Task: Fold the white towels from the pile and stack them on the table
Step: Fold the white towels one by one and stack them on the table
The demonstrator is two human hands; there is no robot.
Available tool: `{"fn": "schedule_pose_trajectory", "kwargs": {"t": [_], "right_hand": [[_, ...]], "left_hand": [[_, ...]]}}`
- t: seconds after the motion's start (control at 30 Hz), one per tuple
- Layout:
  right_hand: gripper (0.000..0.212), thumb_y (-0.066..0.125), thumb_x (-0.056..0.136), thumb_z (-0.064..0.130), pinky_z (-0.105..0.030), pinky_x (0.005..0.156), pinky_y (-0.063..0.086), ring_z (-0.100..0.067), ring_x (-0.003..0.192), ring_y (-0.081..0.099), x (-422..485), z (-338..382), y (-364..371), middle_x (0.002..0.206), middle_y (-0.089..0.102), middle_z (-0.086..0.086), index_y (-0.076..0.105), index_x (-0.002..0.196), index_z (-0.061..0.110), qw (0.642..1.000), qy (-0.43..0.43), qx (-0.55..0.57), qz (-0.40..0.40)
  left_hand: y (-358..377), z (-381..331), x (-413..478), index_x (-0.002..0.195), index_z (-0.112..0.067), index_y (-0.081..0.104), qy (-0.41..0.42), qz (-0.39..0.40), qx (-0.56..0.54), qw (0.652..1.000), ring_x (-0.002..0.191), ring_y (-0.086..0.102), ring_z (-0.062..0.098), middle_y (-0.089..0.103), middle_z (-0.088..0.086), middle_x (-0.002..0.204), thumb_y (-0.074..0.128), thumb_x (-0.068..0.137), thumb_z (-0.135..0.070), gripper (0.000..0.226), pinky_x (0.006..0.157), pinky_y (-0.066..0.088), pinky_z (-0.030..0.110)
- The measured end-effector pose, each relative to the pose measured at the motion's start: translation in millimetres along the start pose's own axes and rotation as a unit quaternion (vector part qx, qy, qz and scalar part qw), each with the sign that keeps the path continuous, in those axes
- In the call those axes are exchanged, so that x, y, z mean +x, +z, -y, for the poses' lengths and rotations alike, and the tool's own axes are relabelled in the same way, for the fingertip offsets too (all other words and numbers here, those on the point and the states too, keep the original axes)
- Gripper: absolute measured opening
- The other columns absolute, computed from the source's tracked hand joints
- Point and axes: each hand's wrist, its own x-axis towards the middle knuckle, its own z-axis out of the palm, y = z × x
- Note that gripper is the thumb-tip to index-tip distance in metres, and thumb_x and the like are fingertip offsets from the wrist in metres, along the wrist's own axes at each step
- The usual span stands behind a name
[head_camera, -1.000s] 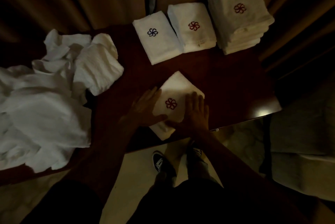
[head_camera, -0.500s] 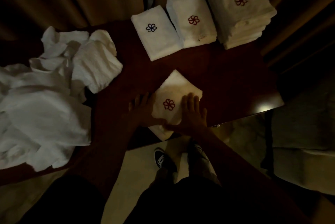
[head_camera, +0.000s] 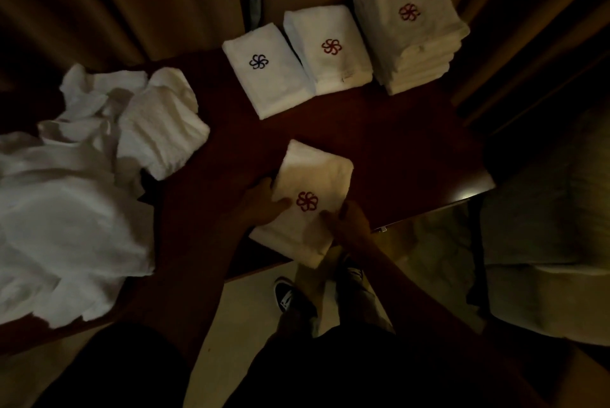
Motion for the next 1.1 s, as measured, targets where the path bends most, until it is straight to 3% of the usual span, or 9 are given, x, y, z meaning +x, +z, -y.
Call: {"fn": "schedule_pose_trajectory", "kwargs": {"t": [0.2,0.3,0.5,0.57,0.63,0.8,0.87,1.0,1.1], "right_hand": [[0.076,0.073,0.088,0.029,-0.050,0.099,0.051,-0.027,0.128,0.050,8.2,14.8,-8.1,0.144,0.048,-0.006,0.031,0.151,0.020,0.994,-0.091,-0.001,-0.053],[0.078,0.077,0.083,0.031,-0.053,0.100,0.051,-0.026,0.127,0.052,16.4,16.0,-11.1,0.142,0.051,-0.005,0.036,0.149,0.019,0.997,-0.069,0.026,-0.039],[0.052,0.081,0.081,0.020,-0.045,0.086,0.060,-0.028,0.109,0.066,29.5,21.5,-20.5,0.123,0.067,-0.009,0.060,0.127,0.007,0.993,0.021,0.117,0.009],[0.042,0.081,0.081,0.014,-0.035,0.073,0.061,-0.027,0.102,0.069,28.7,28.2,-27.6,0.114,0.071,-0.009,0.065,0.119,0.004,0.985,0.015,0.167,0.035],[0.048,0.081,0.080,0.017,-0.029,0.068,0.058,-0.023,0.102,0.067,29.1,33.8,-32.0,0.115,0.069,-0.005,0.062,0.123,0.006,0.986,-0.010,0.162,0.031],[0.089,0.087,0.068,0.036,-0.051,0.092,0.057,-0.027,0.120,0.059,27.0,58.4,-40.1,0.136,0.058,-0.006,0.044,0.144,0.017,0.989,-0.085,0.117,-0.015],[0.097,0.087,0.069,0.039,-0.053,0.098,0.053,-0.026,0.128,0.053,21.2,73.1,-47.7,0.145,0.050,-0.005,0.037,0.150,0.021,0.986,-0.135,0.093,-0.029],[0.092,0.085,0.076,0.024,-0.041,0.106,0.045,-0.019,0.136,0.044,19.8,103.3,-67.2,0.152,0.042,-0.005,0.034,0.152,0.016,0.965,-0.238,0.105,-0.037],[0.076,0.080,0.081,0.008,-0.023,0.104,0.044,-0.003,0.130,0.043,34.1,123.0,-81.9,0.148,0.045,-0.008,0.043,0.147,0.008,0.949,-0.307,0.035,-0.063]], "left_hand": [[8.2,-8.4,6.2,0.155,-0.015,0.028,-0.015,-0.043,-0.168,0.985,0.140,0.039,0.029,0.039,0.008,0.155,0.076,0.084,-0.044,0.090,0.113,0.038,0.045],[9.8,-16.7,8.3,0.143,-0.011,0.048,-0.060,-0.024,-0.291,0.954,0.126,0.054,0.025,0.056,0.005,0.138,0.079,0.084,-0.029,0.069,0.098,0.050,0.042],[8.0,-20.1,10.9,0.127,-0.018,0.059,-0.096,0.078,-0.411,0.903,0.108,0.062,0.021,0.066,0.002,0.121,0.078,0.084,-0.017,0.047,0.085,0.055,0.043],[-1.8,-25.1,11.9,0.118,-0.024,0.060,-0.088,0.094,-0.417,0.900,0.099,0.062,0.015,0.066,-0.005,0.109,0.079,0.083,-0.017,0.041,0.072,0.055,0.035],[-11.5,-29.9,14.8,0.121,-0.020,0.060,-0.075,0.099,-0.414,0.902,0.096,0.064,0.013,0.067,-0.003,0.111,0.080,0.081,-0.015,0.045,0.067,0.055,0.031],[-38.0,-49.3,16.5,0.121,-0.016,0.057,-0.050,0.049,-0.395,0.916,0.098,0.066,0.016,0.067,-0.001,0.109,0.086,0.075,-0.012,0.055,0.067,0.058,0.031],[-46.5,-56.8,17.9,0.118,-0.016,0.054,-0.037,0.030,-0.407,0.912,0.098,0.066,0.016,0.066,0.002,0.111,0.087,0.072,-0.010,0.057,0.069,0.059,0.034],[-68.3,-74.7,28.2,0.119,-0.014,0.056,-0.015,0.003,-0.437,0.899,0.103,0.070,0.022,0.071,0.006,0.114,0.093,0.061,-0.011,0.069,0.086,0.059,0.047],[-86.5,-95.2,33.5,0.121,-0.020,0.055,-0.003,0.006,-0.449,0.894,0.104,0.070,0.019,0.071,0.000,0.116,0.094,0.060,-0.019,0.072,0.083,0.060,0.048]]}}
